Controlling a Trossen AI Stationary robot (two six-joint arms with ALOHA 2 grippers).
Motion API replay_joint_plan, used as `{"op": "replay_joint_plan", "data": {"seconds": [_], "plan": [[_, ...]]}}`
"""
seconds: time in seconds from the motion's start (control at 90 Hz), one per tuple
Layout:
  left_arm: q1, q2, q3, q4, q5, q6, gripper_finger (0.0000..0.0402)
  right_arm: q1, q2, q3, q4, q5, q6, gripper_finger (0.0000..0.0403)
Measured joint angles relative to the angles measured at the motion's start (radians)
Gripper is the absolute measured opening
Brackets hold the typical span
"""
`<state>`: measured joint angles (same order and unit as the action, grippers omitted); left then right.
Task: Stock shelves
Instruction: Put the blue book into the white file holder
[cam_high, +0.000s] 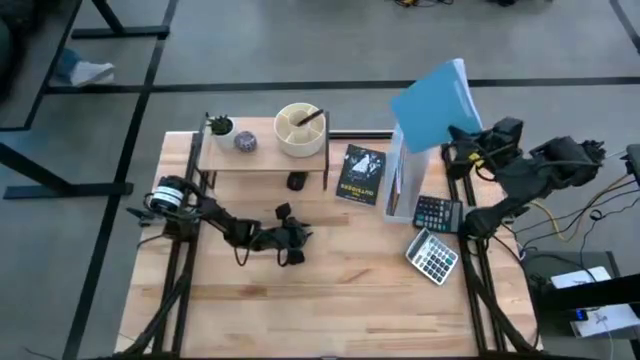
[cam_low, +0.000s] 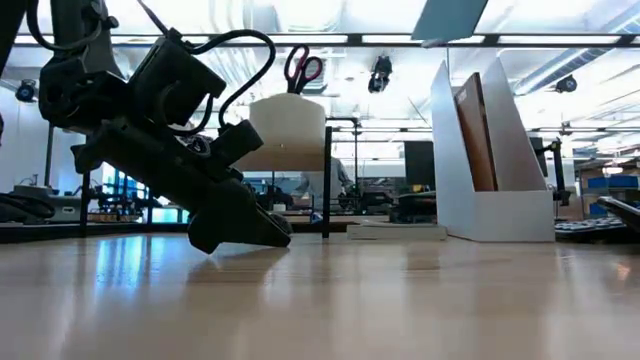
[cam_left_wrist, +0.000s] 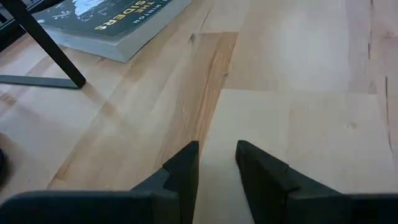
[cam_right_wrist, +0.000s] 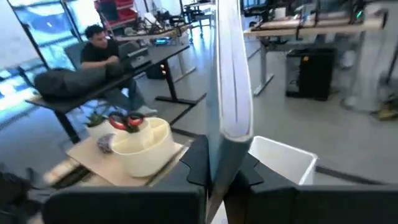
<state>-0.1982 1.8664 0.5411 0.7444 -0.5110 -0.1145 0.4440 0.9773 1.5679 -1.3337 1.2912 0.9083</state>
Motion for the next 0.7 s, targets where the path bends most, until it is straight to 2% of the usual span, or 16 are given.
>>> {"op": "replay_joint_plan", "data": {"seconds": [0.189,0.4,0.7], "plan": [[0.0,0.0,0.0,0.0,0.0,-0.007,0.0098,-0.05,0.034,-0.017,-0.144,0.019,0.178,0.0002],[0.0,0.0,0.0,0.0,0.0,-0.007,0.0098,-0.138,0.115,-0.04,-0.2,0.016,0.299,0.0002],[0.0,0.0,0.0,-0.001,0.0,-0.01,0.0098,-0.215,0.288,-0.041,-0.219,-0.063,0.26,0.0002]]}}
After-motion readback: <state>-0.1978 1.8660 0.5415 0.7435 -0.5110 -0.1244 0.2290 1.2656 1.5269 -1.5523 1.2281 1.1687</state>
